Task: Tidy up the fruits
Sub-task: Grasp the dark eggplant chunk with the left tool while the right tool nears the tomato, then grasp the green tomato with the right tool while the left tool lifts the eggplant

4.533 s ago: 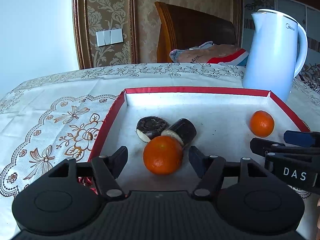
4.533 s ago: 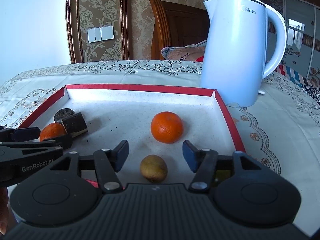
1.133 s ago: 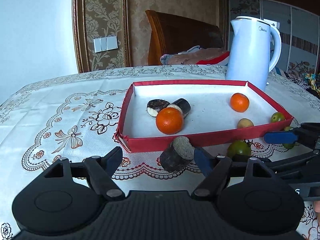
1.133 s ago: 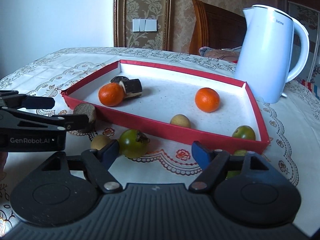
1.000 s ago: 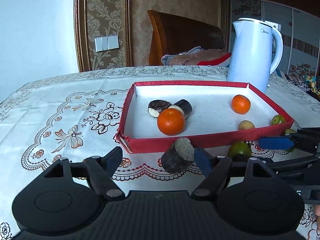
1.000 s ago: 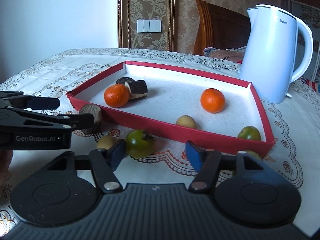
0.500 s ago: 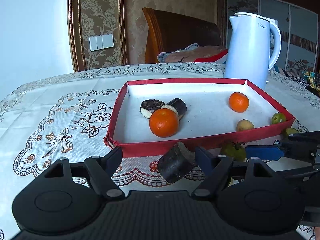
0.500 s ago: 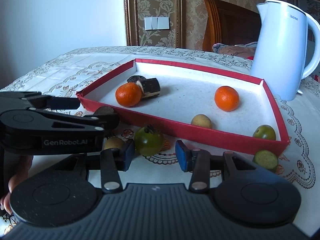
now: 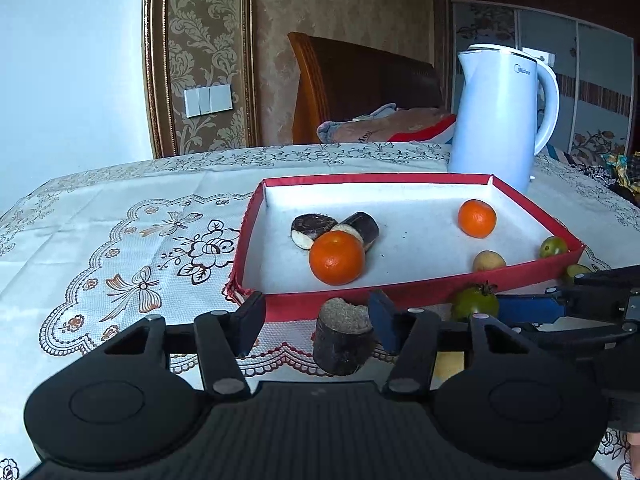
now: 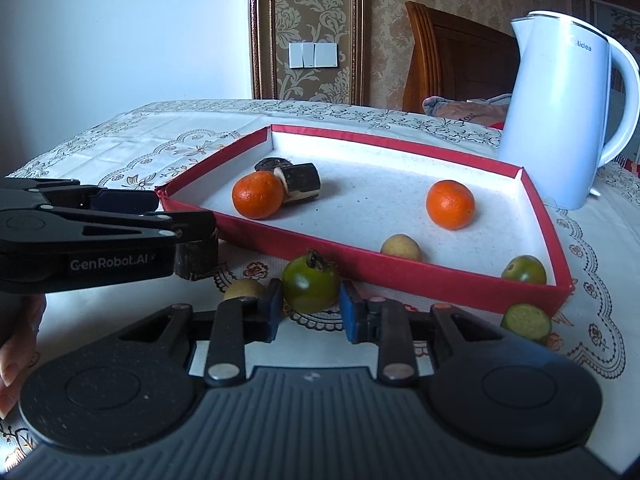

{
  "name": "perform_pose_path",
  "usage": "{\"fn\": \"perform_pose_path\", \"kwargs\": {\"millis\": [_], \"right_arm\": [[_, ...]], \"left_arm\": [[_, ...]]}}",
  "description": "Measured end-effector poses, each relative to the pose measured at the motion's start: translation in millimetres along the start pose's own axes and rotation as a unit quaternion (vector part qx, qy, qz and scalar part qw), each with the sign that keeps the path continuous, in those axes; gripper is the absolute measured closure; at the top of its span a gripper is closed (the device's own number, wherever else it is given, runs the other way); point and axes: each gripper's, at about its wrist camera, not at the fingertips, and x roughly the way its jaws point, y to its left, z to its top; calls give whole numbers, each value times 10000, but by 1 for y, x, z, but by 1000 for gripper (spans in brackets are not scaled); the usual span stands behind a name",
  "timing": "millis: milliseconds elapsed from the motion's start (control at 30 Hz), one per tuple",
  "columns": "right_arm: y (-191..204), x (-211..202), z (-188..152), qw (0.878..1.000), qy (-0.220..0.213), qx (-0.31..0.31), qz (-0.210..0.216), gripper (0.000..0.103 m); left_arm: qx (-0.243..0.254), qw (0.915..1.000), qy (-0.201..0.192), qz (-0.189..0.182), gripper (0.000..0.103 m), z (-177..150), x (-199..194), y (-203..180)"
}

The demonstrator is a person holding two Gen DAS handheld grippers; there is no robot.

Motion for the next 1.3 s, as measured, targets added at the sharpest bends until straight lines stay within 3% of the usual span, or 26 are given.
{"fn": "perform_pose_path", "kwargs": {"millis": [133,233,300,433,633,767,933,1300], "right_arm": [[-3,-1,-1,10000,-5,97,-3,75],[-7,-2,-2,9999,-15,155,10,75],[-9,-4,-2,9998,-57,203,-3,75],[-12,-5,-3,9996,-85,261,-15,75],[-11,-4,-3,9997,-62,256,-11,75],[-10,-4,-4,9997,-57,232,-25,75],[-9,-5,-4,9998,-79,198,-47,75],[-8,-9,-5,9996,-206,157,-97,75]], "left_arm": [[56,10000,20,-10,34,-3,-3,-3],[14,10000,49,-21,32,-3,-1,-2],[56,9999,80,-48,25,-3,-1,-2],[301,9995,-104,-73,24,-6,-8,-10],[273,9996,121,-2,24,-4,3,-9],[135,9996,212,-161,44,-3,6,-3],[419,9986,106,-300,69,-5,2,-13],[487,9981,-168,-327,72,-7,-8,-14]]}}
